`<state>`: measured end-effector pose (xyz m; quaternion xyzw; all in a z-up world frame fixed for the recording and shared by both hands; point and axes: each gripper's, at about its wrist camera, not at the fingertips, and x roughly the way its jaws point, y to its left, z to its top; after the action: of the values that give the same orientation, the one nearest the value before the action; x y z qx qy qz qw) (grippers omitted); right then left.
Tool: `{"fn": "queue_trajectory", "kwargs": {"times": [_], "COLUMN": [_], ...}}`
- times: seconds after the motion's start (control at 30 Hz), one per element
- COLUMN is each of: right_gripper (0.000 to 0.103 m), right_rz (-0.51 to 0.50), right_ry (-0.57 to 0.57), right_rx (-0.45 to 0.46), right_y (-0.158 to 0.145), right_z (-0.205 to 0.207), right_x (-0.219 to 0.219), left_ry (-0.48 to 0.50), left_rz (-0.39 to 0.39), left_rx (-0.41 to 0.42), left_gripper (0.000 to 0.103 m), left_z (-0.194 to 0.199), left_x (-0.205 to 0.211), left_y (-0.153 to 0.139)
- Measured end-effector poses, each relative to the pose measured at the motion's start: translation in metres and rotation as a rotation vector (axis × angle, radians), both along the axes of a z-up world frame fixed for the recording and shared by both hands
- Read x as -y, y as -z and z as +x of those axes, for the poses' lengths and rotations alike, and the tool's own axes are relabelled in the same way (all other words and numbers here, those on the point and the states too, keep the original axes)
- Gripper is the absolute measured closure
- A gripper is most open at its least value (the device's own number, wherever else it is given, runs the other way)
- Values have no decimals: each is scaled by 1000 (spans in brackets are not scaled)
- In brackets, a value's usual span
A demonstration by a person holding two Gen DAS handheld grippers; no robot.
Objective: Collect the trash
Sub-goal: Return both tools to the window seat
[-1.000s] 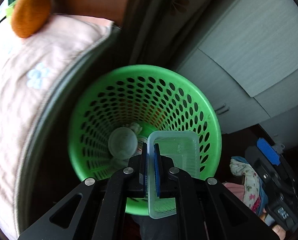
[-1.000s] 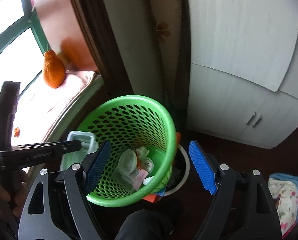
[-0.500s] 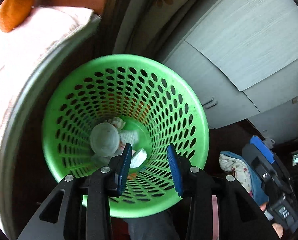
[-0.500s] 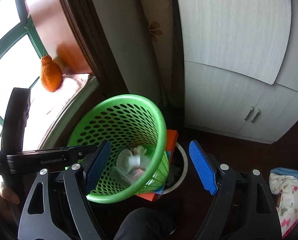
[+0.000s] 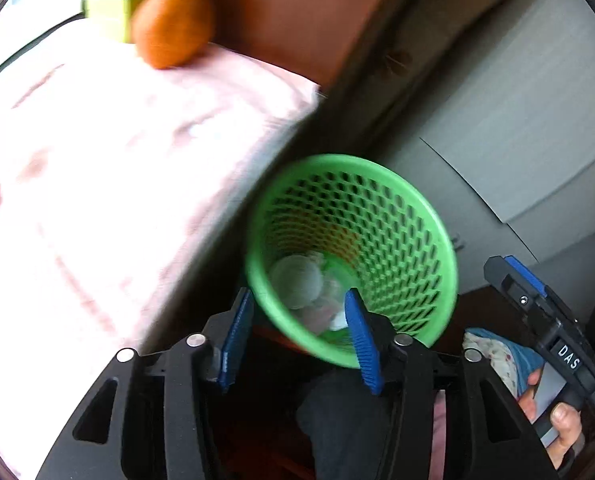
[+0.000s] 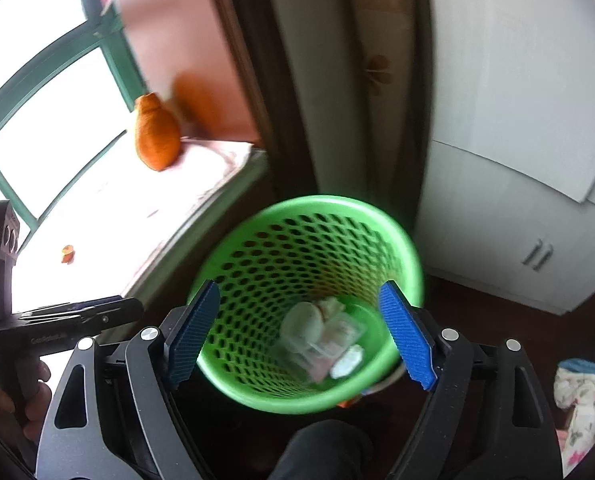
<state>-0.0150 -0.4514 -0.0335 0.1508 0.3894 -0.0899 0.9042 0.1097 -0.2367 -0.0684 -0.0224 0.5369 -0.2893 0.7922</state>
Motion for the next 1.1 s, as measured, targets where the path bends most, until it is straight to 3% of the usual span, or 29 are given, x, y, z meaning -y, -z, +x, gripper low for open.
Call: {"fn": "queue_trajectory", "kwargs": {"times": [0.5, 0.8, 0.87, 0.93, 1.1], "right_gripper": [21, 21, 21, 20, 16], "right_rz": [-2, 11, 9, 8, 12], "right_ry": [-242, -357, -384, -414, -473], "right_rx": [-13, -19, -21, -23, -17], "right_y": [-6, -10, -10, -11, -10], "right_z": [69, 103, 113, 123, 150], "right_x": [-109, -167, -179, -193, -220], "left_ry": [-348, -578, -608, -629, -641], "left_rz": [90, 155, 158, 167, 197], "left_rx": [53, 72, 71, 74, 73], "left_gripper": [48, 37, 37, 27, 17], "left_z": [20, 43, 46, 49, 59], "left_x": [-166, -272, -292, -309, -336], "left_y": [-5, -3, -3, -1, 8]}}
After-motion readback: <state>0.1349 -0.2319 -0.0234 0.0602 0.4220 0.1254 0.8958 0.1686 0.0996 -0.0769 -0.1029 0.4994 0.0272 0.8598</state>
